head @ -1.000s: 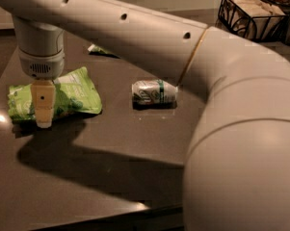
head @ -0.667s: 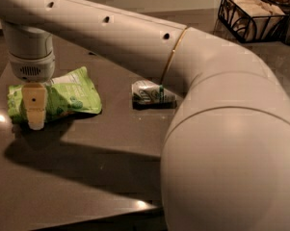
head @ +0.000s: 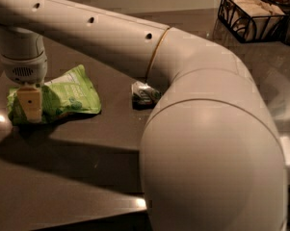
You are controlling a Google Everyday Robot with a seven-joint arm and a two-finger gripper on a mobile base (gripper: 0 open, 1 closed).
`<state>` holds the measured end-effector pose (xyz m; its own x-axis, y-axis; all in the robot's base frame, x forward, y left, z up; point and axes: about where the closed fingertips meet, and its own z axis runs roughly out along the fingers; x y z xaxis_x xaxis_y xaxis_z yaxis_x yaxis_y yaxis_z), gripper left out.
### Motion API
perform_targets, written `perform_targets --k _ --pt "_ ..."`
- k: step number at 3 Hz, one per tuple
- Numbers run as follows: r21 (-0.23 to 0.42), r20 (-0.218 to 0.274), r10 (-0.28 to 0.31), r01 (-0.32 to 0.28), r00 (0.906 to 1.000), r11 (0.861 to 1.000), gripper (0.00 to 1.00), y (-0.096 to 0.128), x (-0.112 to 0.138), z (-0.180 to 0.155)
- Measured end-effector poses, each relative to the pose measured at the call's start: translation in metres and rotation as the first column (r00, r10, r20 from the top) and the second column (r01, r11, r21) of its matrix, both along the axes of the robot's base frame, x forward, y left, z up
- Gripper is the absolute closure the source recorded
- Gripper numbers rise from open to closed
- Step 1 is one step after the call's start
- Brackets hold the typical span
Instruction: Pick green rice chip bag
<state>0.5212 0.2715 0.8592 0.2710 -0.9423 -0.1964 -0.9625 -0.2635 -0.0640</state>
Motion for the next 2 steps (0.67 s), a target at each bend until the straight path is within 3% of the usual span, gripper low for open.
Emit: perform_targets --k 1,2 --pt "0.014 -0.004 0.033 -0.033 0.9994 0.999 0.64 0.002 -0.006 0.016" --pt "0.072 0.014 0.062 -0.063 0.9980 0.995 0.87 -0.001 -0.009 0.047"
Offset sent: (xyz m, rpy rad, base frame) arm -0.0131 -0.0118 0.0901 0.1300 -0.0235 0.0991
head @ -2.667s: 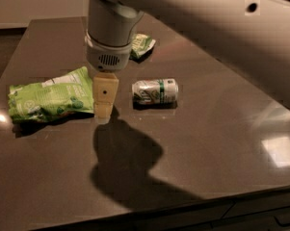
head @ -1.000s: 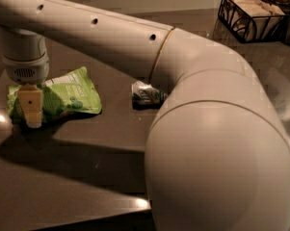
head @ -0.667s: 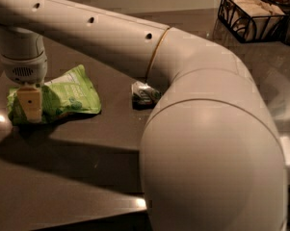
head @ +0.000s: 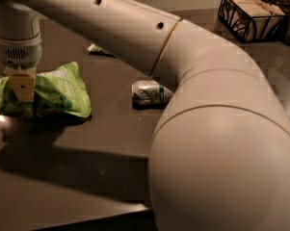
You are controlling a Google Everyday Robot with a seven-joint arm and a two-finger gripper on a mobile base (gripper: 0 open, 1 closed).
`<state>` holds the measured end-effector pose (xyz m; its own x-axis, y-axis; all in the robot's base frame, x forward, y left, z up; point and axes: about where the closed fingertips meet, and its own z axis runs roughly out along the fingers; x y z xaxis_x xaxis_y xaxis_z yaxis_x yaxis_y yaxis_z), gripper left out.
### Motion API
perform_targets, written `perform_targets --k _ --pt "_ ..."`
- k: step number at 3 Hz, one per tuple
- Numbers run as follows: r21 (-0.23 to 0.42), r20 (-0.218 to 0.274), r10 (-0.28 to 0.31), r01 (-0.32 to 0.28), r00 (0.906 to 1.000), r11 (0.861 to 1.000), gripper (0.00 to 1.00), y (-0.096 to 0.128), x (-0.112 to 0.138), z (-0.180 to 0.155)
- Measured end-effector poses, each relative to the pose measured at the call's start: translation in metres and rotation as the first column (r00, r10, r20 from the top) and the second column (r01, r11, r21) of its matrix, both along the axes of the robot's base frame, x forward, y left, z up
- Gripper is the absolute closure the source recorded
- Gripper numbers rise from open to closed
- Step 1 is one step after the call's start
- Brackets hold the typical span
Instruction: Pick green rice chip bag
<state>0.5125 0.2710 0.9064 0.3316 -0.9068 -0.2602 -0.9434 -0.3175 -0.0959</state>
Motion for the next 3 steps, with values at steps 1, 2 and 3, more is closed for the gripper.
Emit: perform_targets --k 1,2,3 --pt "0.039 0.013 0.022 -0.022 0.9997 0.999 1.00 -0.009 0.006 0.033" --pt "0.059 0.039 0.012 -0.014 0.9992 0.998 1.00 -0.027 0.021 0.059" --pt "0.066 0.081 -0.006 0.000 0.9967 0.998 1.00 -0.049 0.038 0.082"
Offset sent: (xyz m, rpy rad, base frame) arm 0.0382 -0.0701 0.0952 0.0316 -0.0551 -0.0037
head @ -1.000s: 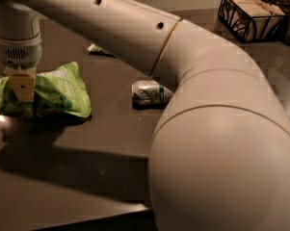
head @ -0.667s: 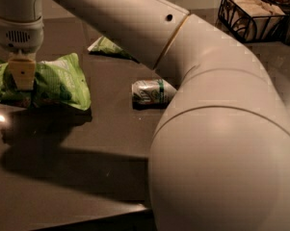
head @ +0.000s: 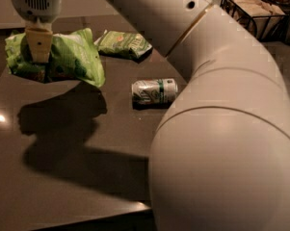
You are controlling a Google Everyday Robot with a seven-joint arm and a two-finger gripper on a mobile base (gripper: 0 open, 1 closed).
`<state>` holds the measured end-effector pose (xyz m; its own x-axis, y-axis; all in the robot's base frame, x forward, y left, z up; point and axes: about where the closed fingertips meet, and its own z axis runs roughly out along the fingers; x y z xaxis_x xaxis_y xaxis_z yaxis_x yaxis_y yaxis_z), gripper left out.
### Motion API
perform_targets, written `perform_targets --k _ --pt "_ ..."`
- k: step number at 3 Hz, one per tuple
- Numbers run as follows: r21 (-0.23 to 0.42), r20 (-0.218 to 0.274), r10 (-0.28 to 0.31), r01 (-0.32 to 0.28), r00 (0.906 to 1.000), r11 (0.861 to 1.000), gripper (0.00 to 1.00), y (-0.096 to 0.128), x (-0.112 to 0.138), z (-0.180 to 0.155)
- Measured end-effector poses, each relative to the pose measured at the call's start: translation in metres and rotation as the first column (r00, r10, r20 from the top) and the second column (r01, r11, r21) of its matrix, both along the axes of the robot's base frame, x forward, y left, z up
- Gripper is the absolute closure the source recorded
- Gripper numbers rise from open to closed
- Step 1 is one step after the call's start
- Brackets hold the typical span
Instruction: Pick green rice chip bag
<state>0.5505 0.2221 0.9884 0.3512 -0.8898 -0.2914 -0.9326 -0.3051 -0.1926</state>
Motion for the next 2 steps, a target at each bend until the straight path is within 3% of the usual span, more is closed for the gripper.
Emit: perform_targets --k 2 --pt "0.002 0.067 -0.071 0.071 0.9952 0.997 1.00 -0.047 0.039 0.023"
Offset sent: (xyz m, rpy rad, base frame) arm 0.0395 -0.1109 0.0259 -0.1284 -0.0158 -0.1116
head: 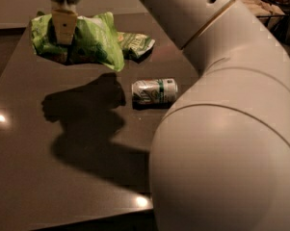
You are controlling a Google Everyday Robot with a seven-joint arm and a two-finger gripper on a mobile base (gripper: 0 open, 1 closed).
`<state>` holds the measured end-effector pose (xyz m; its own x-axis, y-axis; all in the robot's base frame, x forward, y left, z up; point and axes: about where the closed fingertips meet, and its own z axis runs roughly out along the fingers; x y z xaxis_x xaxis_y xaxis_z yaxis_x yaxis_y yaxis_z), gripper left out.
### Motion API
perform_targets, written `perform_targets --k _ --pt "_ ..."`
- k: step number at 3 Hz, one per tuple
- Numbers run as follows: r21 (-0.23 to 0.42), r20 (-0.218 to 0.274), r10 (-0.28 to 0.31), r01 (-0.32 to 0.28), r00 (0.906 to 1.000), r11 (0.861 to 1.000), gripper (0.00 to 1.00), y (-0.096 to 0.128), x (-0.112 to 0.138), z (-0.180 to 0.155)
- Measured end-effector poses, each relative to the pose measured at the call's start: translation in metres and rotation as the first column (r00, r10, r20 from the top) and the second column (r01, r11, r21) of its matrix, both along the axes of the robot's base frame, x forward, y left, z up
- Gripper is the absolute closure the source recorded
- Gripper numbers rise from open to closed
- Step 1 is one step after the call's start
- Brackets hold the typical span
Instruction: Pick green rice chip bag
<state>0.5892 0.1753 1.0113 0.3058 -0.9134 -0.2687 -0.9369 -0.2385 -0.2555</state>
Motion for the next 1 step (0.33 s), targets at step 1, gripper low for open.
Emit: perform_targets --k 1 --pt "0.028 0.022 -0.002 0.002 0.9998 1.000 1.00 0.0078 0.0058 0.0026"
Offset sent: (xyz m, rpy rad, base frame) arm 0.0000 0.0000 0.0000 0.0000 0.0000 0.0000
